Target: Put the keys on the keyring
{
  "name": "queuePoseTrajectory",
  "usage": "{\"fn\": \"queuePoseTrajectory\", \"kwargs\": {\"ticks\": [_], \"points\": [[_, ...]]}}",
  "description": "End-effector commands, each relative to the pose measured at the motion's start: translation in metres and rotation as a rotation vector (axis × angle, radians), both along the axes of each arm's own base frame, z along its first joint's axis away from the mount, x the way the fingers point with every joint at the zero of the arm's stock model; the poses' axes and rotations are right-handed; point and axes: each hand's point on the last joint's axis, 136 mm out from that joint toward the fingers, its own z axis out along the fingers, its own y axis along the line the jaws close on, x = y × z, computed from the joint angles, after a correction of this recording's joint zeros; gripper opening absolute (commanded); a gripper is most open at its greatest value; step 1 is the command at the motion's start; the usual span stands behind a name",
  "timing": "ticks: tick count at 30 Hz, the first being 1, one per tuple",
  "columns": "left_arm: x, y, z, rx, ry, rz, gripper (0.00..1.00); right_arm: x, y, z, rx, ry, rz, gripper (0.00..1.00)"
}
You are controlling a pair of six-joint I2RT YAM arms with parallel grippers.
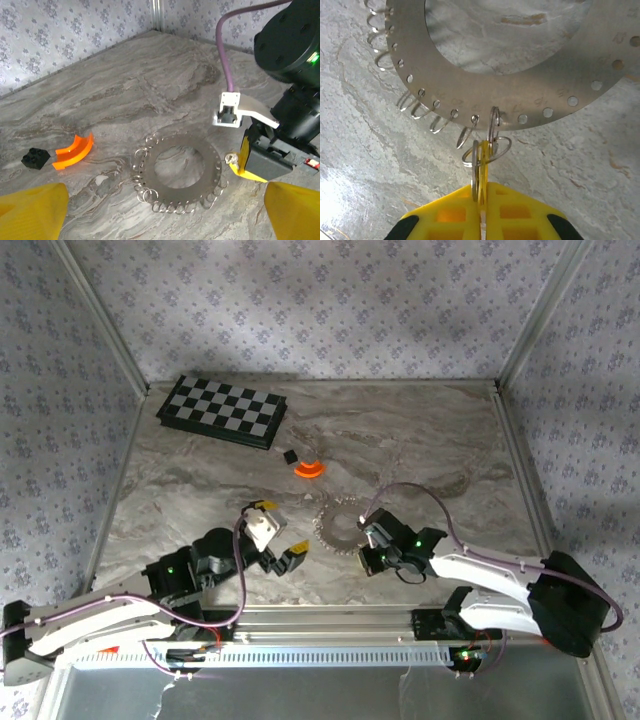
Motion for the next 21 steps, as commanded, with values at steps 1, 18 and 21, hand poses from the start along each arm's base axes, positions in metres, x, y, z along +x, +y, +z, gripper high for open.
{"fn": "queuePoseTrajectory", "kwargs": {"ticks": [1, 18, 21], "points": [[0.007, 0.002, 0.024, -0.052, -0.004, 0.042, 0.99, -0.001, -0.011, 0.002, -0.022, -0.017, -0.032, 0.16], [0.042, 0.022, 0.020, -0.005, 0.079, 0.332, 1.00, 0.024, -0.034, 0.076, 0.039, -0.280, -0.136, 0.52], [0.061, 0.056, 0.012, 0.046, 0.100, 0.572, 0.99, 0.030, -0.042, 0.099, 0.052, -0.377, -0.145, 0.61]]}}
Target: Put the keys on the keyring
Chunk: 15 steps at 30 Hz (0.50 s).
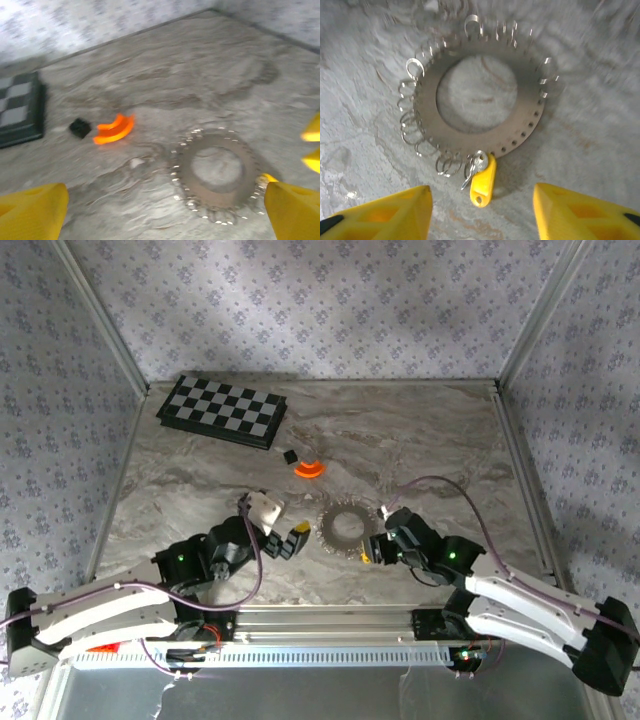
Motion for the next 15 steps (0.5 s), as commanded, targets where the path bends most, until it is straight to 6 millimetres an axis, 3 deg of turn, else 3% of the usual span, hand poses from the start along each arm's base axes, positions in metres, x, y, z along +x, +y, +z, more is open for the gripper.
{"fn": "queuePoseTrajectory", "kwargs": {"ticks": [1, 2, 3, 9, 15], "points": [[0.025, 0.052, -0.001, 0.045, 0.007, 0.345, 0.99, 0.010, -0.014, 0.030, -0.031, -0.134, -0.017, 0.68], [0.026, 0.057, -0.007, 0.090, 0.004, 0.363, 0.99, 0.011, -0.014, 0.037, -0.019, -0.174, -0.004, 0.79], [0.027, 0.058, -0.010, 0.147, -0.015, 0.350, 1.00, 0.012, -0.015, 0.043, -0.017, -0.205, 0.009, 0.84], [0.036, 0.073, -0.004, 0.170, -0.099, 0.422, 1.00, 0.024, -0.038, 0.070, -0.065, -0.344, -0.036, 0.99], [0.051, 0.110, -0.005, 0.127, -0.125, 0.567, 1.00, 0.036, -0.062, 0.067, -0.108, -0.329, -0.128, 1.00]]}}
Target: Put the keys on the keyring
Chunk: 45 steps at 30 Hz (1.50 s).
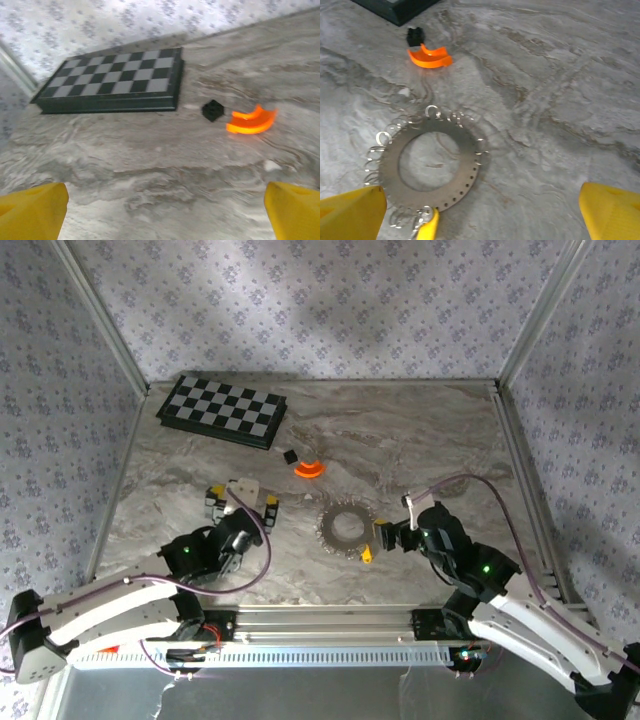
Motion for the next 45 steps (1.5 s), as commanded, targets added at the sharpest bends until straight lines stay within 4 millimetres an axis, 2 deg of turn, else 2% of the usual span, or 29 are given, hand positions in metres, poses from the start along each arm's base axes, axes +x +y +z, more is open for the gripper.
{"fn": "queuePoseTrajectory", "kwargs": {"ticks": [1, 4, 10, 14, 18, 23, 24, 27, 33, 36, 45], "points": [[0.009, 0.023, 0.006, -0.022, -0.062, 0.082, 1.00, 0.009, -0.020, 0.009, -0.038, -0.021, -0.079, 1.00], [0.012, 0.033, -0.002, 0.028, -0.072, 0.072, 1.00, 0.020, -0.038, 0.011, -0.042, -0.042, -0.167, 1.00], [0.020, 0.084, -0.022, 0.129, -0.065, 0.252, 1.00, 0.034, -0.067, 0.005, -0.046, -0.025, -0.297, 1.00], [0.016, 0.112, -0.024, 0.108, -0.113, 0.378, 0.99, 0.041, -0.075, 0.001, -0.024, -0.051, -0.334, 1.00], [0.016, 0.128, -0.024, 0.100, -0.157, 0.425, 0.99, 0.045, -0.086, -0.002, -0.058, -0.130, -0.374, 1.00], [0.016, 0.153, -0.041, 0.081, -0.144, 0.529, 1.00, 0.044, -0.095, -0.011, -0.107, -0.211, -0.383, 1.00], [0.016, 0.157, -0.046, 0.074, -0.138, 0.546, 1.00, 0.045, -0.094, -0.006, -0.122, -0.248, -0.366, 1.00], [0.017, 0.165, -0.055, 0.075, -0.126, 0.589, 1.00, 0.043, -0.093, -0.007, -0.126, -0.271, -0.340, 1.00], [0.021, 0.176, -0.068, 0.071, -0.103, 0.623, 0.99, 0.041, -0.102, -0.025, -0.159, -0.266, -0.380, 1.00], [0.024, 0.180, -0.069, 0.061, -0.104, 0.621, 0.99, 0.042, -0.106, -0.036, -0.159, -0.272, -0.406, 1.00], [0.038, 0.185, -0.073, 0.031, -0.105, 0.612, 0.99, 0.055, -0.116, -0.046, -0.179, -0.281, -0.462, 1.00]]}}
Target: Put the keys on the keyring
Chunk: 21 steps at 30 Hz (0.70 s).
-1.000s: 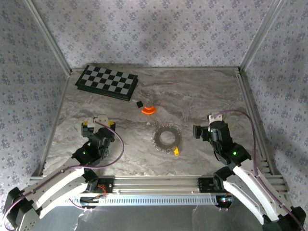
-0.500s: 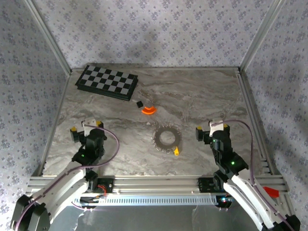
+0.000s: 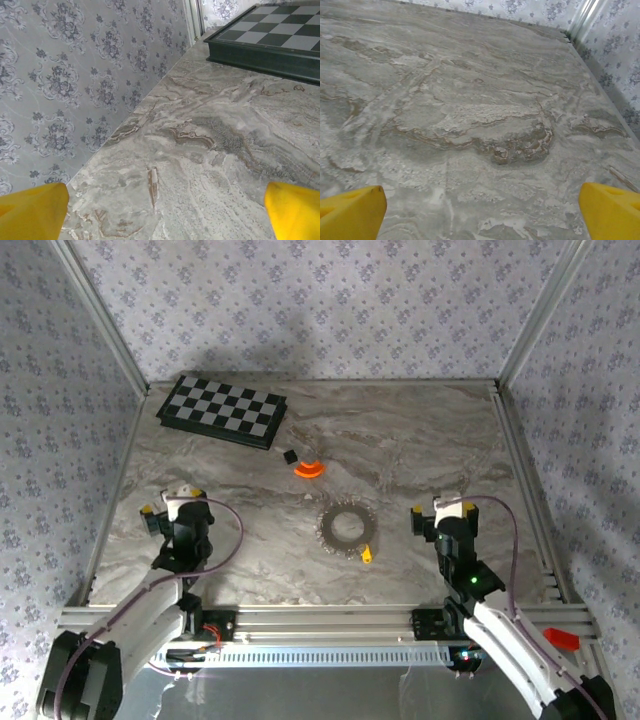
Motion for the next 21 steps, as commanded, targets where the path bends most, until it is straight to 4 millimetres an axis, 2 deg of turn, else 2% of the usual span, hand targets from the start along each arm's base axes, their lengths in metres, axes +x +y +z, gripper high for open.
{"fn": "queuePoseTrajectory", "kwargs": {"ticks": [1, 11, 21], "points": [[0.011, -0.003, 0.008, -0.028, -0.050, -0.024, 0.99, 0.010, -0.005, 0.011, 0.005, -0.058, -0.034, 1.00], [0.031, 0.001, 0.005, -0.056, -0.075, -0.033, 0.99, 0.033, -0.012, 0.010, 0.030, -0.081, -0.059, 1.00], [0.054, 0.001, 0.003, -0.046, -0.082, -0.049, 1.00, 0.057, -0.010, 0.007, 0.049, -0.079, -0.044, 1.00]]}}
